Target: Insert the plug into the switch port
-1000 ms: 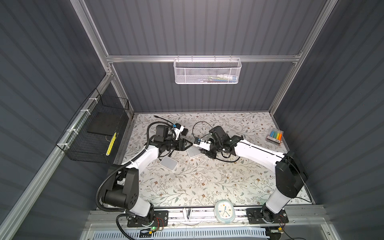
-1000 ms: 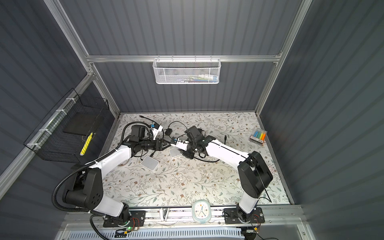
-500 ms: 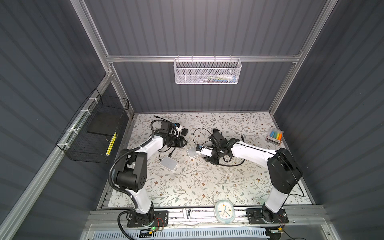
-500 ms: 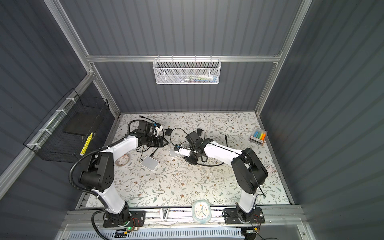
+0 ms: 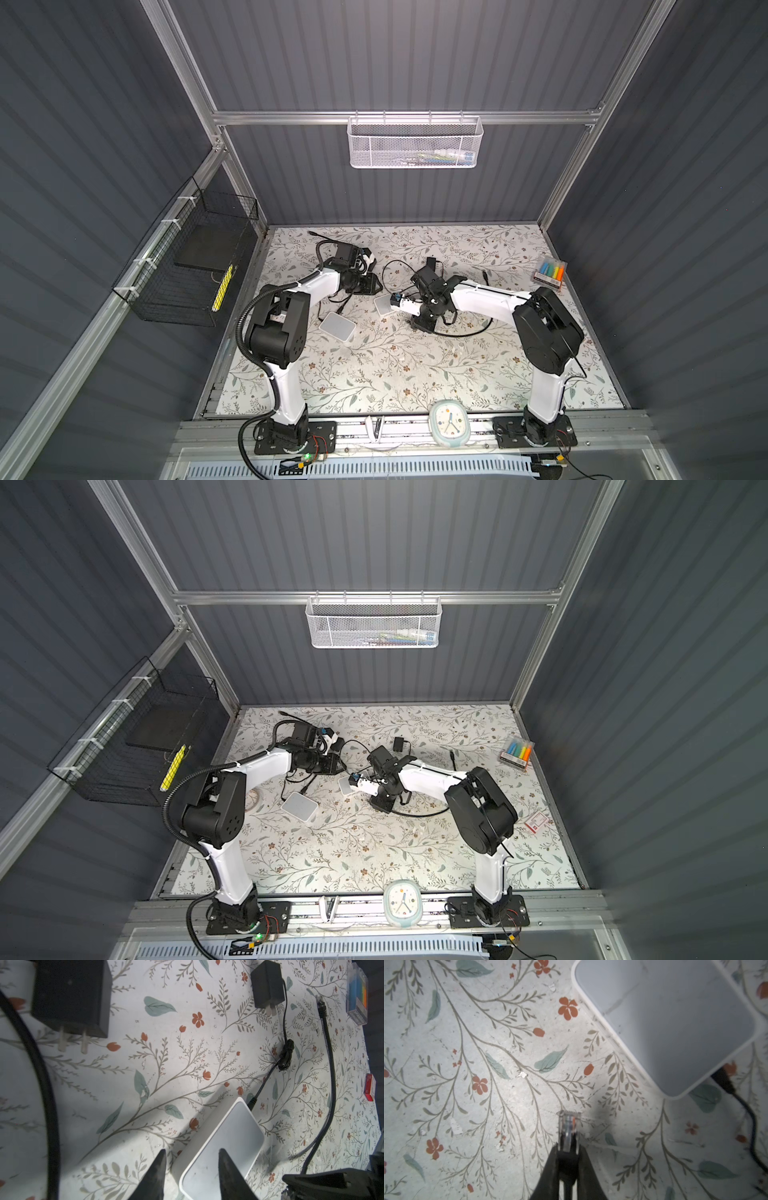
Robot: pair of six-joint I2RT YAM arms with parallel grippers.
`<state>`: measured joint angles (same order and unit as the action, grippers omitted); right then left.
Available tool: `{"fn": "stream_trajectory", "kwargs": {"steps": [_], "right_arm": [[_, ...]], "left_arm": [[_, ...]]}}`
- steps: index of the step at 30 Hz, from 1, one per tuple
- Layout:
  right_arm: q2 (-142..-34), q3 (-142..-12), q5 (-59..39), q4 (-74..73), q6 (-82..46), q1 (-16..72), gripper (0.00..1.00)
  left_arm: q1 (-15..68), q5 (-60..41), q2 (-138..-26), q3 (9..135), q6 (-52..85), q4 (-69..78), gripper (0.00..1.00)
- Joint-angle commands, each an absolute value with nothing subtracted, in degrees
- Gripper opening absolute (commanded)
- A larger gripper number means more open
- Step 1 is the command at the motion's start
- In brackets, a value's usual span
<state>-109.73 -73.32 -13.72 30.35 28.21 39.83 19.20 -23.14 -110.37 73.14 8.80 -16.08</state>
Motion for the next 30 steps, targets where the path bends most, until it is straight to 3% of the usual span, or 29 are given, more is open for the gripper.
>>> {"fn": "stream_trajectory", "kwargs": {"steps": [1,14,30], "right_arm": [[-111.42,-75.64,-14.1,31.91,24.44,39.72,0.0],[-115.22,-79.77,-13.35,38.03,16.93,39.65,0.0],[-120.48,-86.98,-12.34,41.35,16.96,38.29,0.0]], "left_arm": [[19.75,-24.18,-112.29,75.17,9.58,-14.35,0.42],[20.04,-24.77,-114.87,75.72,10.38,-12.56,0.41],[20.13,-25.59,-113.34,70.02,12.32,-8.06,0.4]]}}
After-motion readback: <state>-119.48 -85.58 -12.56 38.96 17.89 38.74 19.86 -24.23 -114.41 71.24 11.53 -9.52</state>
